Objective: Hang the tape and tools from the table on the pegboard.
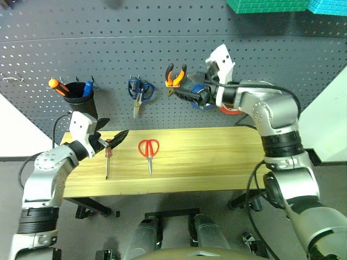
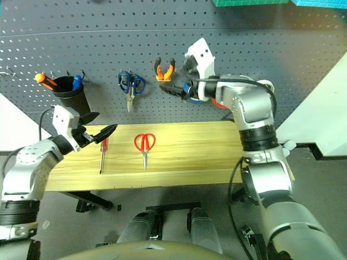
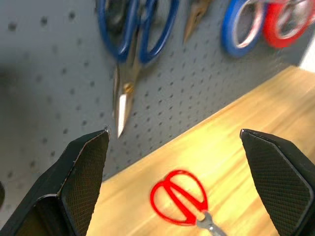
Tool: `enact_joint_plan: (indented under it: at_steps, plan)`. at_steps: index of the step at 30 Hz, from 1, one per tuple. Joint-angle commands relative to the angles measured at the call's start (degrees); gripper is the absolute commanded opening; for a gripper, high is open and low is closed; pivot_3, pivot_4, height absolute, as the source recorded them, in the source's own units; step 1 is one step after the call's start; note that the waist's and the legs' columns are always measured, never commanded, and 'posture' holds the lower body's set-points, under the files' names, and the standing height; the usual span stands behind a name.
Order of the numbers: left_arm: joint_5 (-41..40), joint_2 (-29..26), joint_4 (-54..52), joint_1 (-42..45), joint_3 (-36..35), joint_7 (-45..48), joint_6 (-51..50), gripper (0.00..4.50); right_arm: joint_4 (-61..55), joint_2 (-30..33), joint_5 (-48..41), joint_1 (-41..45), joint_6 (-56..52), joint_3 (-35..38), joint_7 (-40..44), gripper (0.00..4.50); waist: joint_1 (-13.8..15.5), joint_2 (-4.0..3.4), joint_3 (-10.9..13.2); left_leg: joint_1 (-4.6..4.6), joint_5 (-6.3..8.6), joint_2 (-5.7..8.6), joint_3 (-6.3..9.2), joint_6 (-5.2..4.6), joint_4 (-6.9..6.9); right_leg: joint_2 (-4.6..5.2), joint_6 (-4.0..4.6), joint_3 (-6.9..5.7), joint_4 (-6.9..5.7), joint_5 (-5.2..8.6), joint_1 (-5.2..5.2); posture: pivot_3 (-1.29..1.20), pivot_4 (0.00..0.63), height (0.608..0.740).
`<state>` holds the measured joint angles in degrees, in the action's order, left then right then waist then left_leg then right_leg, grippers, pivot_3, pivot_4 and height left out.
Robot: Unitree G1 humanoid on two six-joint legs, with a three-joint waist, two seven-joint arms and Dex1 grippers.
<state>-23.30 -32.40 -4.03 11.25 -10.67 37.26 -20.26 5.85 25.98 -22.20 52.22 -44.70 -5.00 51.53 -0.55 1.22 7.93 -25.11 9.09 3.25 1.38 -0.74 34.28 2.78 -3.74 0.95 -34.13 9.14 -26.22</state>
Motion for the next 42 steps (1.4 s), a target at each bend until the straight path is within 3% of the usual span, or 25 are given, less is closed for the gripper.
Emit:
enact_joint_plan:
  at_steps: [1, 3, 8, 17, 22, 30, 42]
  plan:
    - [0.7, 2.4, -3.5, 1.3, 0.4, -5.6, -3.5, 4.47, -5.5, 2.5, -3.2, -0.8, -0.9, -0.6, 5.6, 4.49, -0.1, 0.01, 0.0, 0.00, 0.01, 0.00, 0.00, -0.01, 0.05, 0.01, 0.00, 0.00, 0.00, 0.00, 0.02, 0.03, 0.111, 0.731]
    - [1.3, 4.9, -4.3, 2.0, 1.8, -9.3, -6.8, 4.47, -5.9, 3.6, -3.1, -3.8, 1.0, -2.4, 8.9, 4.49, 0.0, 0.03, 0.0, -0.01, 0.07, -0.01, 0.00, 0.07, 0.10, 0.01, 0.01, -0.01, 0.00, 0.00, 0.05, 0.02, 0.123, 0.731]
    - [4.6, 10.7, -2.5, 4.5, 4.6, -18.7, -14.1, 4.47, -0.6, 2.8, 1.9, -9.1, 17.3, -4.9, 13.2, 4.49, 0.1, 0.01, 0.1, 0.05, 0.13, -0.04, 0.03, -0.02, 0.28, 0.01, 0.04, -0.07, 0.10, 0.04, 0.30, 0.03, 0.147, 0.731]
    - [14.1, 18.4, 5.5, 11.0, 11.4, -30.0, -20.4, 4.47, 15.4, 4.1, 5.8, -6.0, 24.3, -7.4, 22.8, 4.49, 0.9, 0.00, 0.7, 0.04, 0.31, -0.08, 0.09, -0.22, 0.81, -0.03, 0.08, -0.15, 0.08, 0.11, 0.55, 0.02, 0.197, 0.731]
    - [15.4, 24.5, 4.7, 11.2, 10.3, -36.5, -26.2, 4.47, 24.1, 3.9, 6.2, -3.2, 29.3, -5.5, 26.1, 4.49, 1.2, 0.07, 2.7, 0.03, 0.32, -0.09, 0.09, -0.23, 0.90, 0.01, 0.08, -0.10, 0.08, 0.12, 0.58, 0.00, 0.248, 0.731]
    - [18.5, 27.4, 1.6, 10.0, 12.1, -39.9, -30.0, 4.47, 30.3, 4.0, 10.6, -4.3, 42.8, -6.5, 28.6, 4.49, 1.1, 0.17, 5.9, -0.09, 0.32, -0.10, 0.11, -0.24, 0.99, 0.07, 0.09, -0.10, 0.06, 0.12, 0.54, 0.00, 0.317, 0.731]
    - [19.5, 34.6, 2.3, 12.8, 8.1, -46.0, -40.1, 4.47, 35.7, 4.6, 13.8, -2.9, 46.5, -5.9, 29.9, 4.49, 0.8, 0.32, 10.8, -0.41, 0.31, -0.11, 0.10, -0.27, 1.16, 0.15, 0.05, -0.17, 0.02, 0.13, 0.33, -0.01, 0.407, 0.731]
